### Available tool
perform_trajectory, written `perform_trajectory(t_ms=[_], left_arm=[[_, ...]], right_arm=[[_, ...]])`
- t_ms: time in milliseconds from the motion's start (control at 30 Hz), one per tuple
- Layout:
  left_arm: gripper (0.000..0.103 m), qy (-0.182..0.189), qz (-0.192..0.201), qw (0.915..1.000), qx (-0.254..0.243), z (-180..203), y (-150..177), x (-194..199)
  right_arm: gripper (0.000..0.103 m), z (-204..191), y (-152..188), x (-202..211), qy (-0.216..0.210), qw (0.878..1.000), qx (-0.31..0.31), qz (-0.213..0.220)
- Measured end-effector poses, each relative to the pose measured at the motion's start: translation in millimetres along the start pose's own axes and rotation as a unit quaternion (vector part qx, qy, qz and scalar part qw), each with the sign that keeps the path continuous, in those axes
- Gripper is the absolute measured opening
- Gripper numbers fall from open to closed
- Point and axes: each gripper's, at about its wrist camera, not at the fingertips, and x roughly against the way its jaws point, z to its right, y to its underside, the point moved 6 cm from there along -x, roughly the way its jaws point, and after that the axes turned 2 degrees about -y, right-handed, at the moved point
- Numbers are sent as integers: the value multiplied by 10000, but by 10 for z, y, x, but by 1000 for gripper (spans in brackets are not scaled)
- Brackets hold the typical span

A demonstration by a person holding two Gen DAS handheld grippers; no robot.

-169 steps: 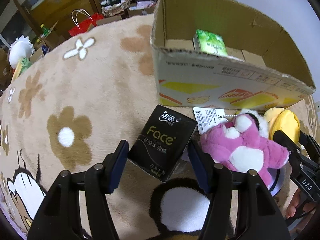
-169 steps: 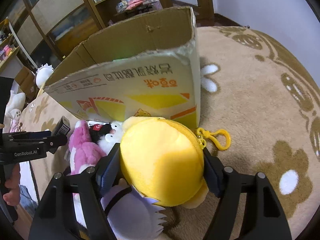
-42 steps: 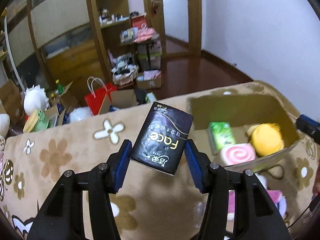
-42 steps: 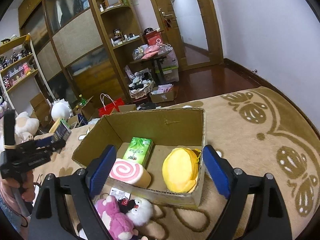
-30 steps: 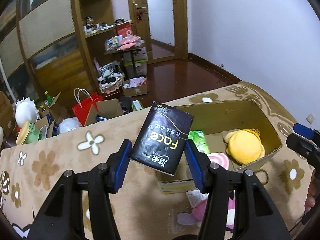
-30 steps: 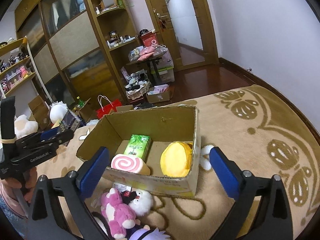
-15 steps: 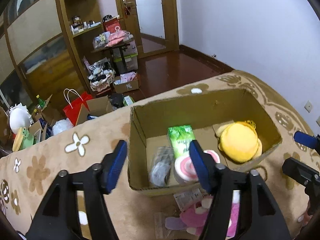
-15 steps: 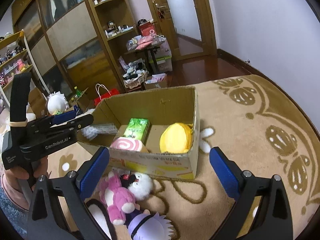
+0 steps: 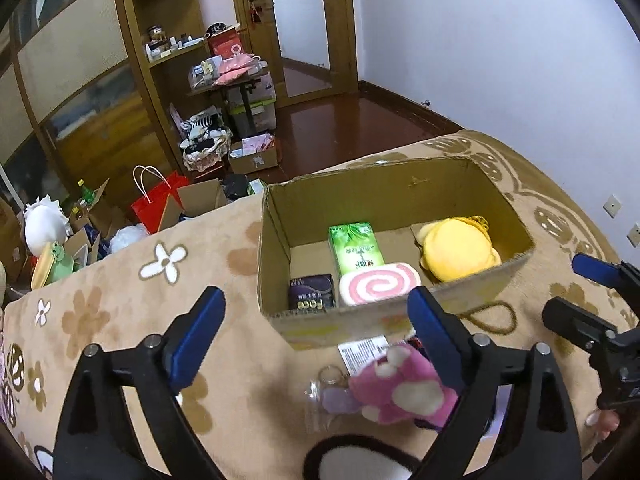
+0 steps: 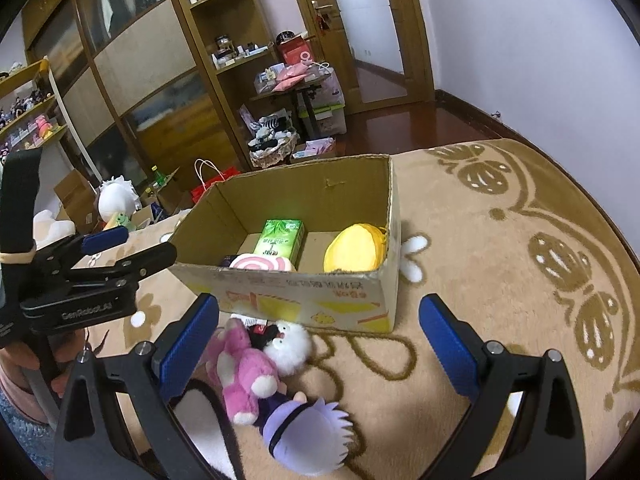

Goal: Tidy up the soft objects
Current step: 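Move both tools toward the pink bear and white-haired doll beside the box, then grasp the pink bear with the left tool while the right tool grasps the white-haired doll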

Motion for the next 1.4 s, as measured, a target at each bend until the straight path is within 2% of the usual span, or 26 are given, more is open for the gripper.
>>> perform_trajectory(t_ms=[333, 533, 767, 1200, 1400], left_arm=[[99, 277, -223, 9989, 299, 87, 175, 246], [99, 259, -435, 9982, 319, 143, 258, 150], [99, 244, -762, 9954, 528, 156, 313, -151], [99, 681, -1540, 9840, 586, 381, 513, -574], [99, 819, -2001, 9736, 734, 426, 660, -724]], right_arm=[[103, -31, 216, 137, 116, 9998, 20, -141], [103, 5, 351, 148, 199, 9994, -112, -257], [103, 88, 446, 43, 304, 9983, -149, -478], [103, 292, 627, -356, 298, 9931, -428, -1047], [103, 277, 752, -493, 218, 9894, -371, -1386]])
